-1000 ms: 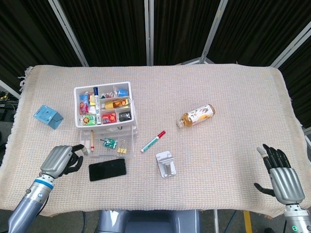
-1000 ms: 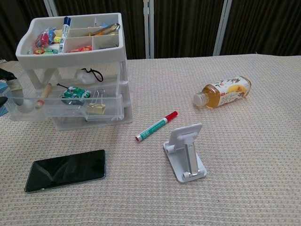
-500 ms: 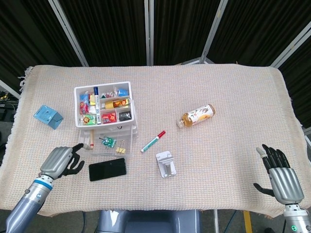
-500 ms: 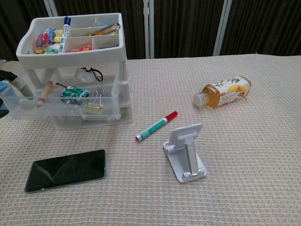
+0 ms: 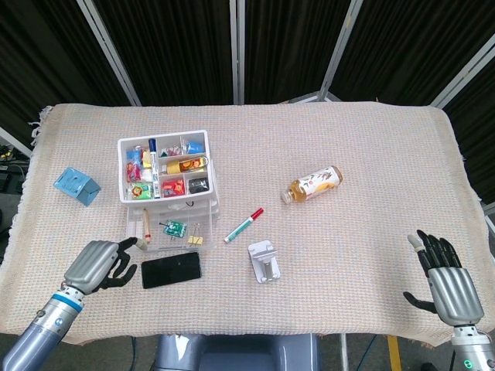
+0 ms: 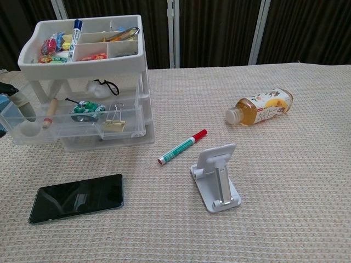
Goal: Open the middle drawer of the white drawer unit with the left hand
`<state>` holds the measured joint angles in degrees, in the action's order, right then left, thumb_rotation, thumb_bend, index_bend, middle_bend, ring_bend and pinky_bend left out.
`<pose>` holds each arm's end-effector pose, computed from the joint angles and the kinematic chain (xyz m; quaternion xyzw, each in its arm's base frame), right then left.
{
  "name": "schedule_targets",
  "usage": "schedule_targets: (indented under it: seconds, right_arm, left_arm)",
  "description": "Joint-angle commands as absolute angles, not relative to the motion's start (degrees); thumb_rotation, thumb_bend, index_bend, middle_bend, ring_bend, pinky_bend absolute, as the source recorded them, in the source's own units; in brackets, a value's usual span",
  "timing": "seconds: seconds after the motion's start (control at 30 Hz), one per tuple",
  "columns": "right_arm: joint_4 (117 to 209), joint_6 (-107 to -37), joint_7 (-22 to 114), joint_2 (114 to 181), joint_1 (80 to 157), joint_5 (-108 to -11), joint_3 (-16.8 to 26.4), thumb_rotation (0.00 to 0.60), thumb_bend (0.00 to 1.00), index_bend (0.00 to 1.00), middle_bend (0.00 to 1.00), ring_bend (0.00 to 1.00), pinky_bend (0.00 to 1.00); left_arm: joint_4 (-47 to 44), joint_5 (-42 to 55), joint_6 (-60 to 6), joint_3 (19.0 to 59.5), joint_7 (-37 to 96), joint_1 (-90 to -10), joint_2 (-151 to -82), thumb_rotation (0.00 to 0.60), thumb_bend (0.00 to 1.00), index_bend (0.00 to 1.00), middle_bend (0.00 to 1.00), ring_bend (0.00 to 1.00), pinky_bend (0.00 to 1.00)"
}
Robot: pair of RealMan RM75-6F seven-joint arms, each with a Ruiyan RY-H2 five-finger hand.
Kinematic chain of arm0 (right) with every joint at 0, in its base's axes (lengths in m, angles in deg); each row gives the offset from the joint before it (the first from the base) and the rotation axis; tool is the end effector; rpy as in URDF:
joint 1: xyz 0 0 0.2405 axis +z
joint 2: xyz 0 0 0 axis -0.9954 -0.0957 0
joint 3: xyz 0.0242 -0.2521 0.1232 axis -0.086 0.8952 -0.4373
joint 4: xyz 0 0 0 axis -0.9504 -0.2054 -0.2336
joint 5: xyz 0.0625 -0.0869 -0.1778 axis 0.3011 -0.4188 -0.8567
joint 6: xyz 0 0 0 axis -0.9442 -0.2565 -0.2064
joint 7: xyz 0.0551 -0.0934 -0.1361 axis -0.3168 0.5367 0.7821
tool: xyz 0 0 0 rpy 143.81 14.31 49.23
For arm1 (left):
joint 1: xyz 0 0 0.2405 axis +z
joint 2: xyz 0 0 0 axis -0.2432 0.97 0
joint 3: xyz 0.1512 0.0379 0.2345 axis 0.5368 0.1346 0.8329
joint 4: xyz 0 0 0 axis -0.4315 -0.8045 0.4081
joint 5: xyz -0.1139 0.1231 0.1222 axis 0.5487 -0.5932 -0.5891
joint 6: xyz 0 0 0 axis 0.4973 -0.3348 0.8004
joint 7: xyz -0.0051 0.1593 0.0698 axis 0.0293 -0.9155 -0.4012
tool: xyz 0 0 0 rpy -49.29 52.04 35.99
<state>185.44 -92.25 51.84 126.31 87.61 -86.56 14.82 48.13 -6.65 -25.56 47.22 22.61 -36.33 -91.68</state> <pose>-0.3193 -0.1916 0.1619 0.6278 -0.3885 0.3653 0.5670 -0.2019 0.2451 0.1031 -0.6725 -0.5238 -0.3676 0.3718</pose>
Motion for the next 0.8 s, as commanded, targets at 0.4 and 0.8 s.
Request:
schedule_targets:
  seconds: [0.4, 0.8]
  right_arm:
    - [185.36, -92.12, 52.22, 126.55, 87.64, -86.69, 14.93, 0.600, 0.00, 0.00, 0.00, 0.00, 0.00]
    - [185.31, -92.11, 52.31, 126.69, 87.68, -86.74, 14.93, 0.600, 0.00, 0.00, 0.00, 0.00, 0.00]
  left_arm:
    - [45.22, -7.70, -30.81, 44.89, 18.72, -35.70, -94.64, 0.600, 0.38, 0.21, 0.85, 0.88, 0.66]
    - [48.79, -7.08, -32.88, 40.91, 9.27, -38.33, -91.40, 0.600, 0.25, 0.19, 0.75, 0.80, 0.63]
